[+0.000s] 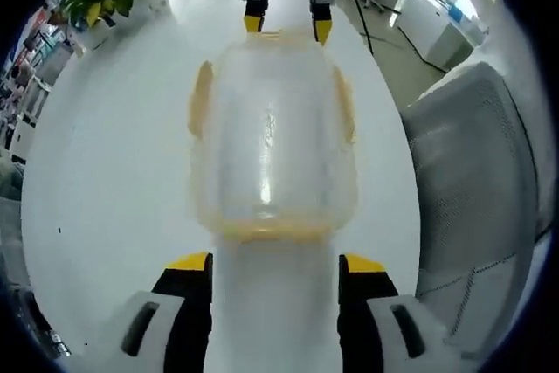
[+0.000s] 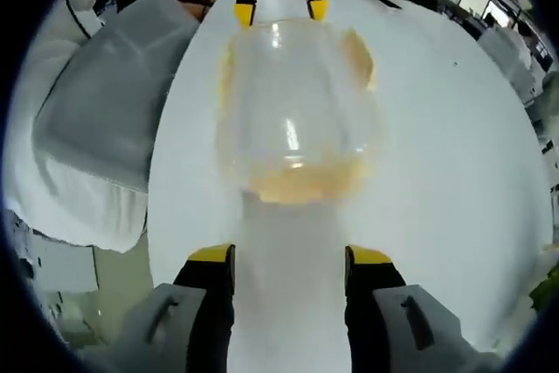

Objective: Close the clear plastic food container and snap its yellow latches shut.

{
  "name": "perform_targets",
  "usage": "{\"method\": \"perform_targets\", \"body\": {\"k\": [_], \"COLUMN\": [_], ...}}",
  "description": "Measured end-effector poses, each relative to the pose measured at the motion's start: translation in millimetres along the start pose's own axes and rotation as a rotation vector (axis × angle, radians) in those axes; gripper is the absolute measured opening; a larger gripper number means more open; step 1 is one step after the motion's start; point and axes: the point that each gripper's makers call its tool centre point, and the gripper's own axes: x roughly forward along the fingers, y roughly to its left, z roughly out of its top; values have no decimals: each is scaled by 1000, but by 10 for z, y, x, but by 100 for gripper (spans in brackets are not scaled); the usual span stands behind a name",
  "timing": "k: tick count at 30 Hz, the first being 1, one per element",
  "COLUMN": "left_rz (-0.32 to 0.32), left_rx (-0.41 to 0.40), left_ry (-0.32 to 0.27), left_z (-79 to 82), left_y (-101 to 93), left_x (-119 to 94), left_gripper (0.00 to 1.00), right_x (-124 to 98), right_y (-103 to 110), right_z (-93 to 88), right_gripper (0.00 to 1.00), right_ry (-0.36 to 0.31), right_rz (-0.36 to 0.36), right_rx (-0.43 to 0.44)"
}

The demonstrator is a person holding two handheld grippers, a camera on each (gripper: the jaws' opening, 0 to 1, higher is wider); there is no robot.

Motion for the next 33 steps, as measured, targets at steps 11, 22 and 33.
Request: {"method": "perform_targets", "body": {"k": [11,22,33], "left_rz": [-52,-272,-280], "left_rx": [-648,-1348,-1379], "left_ry": [-220,-438,-370], "left_z": [-28,406,492], "left_y": [72,100,16], "left_x": [-353,-373,-277], "left_gripper": [44,50,37], "right_x": [-439,-644,-400], "right_y": [-132,-149,4], "right_z": [59,743,847], "right_gripper": [52,49,45], "right_ry": [-215,-465,-317], "right_rz": [115,213,222], "right_rx": [796,1083,973]}}
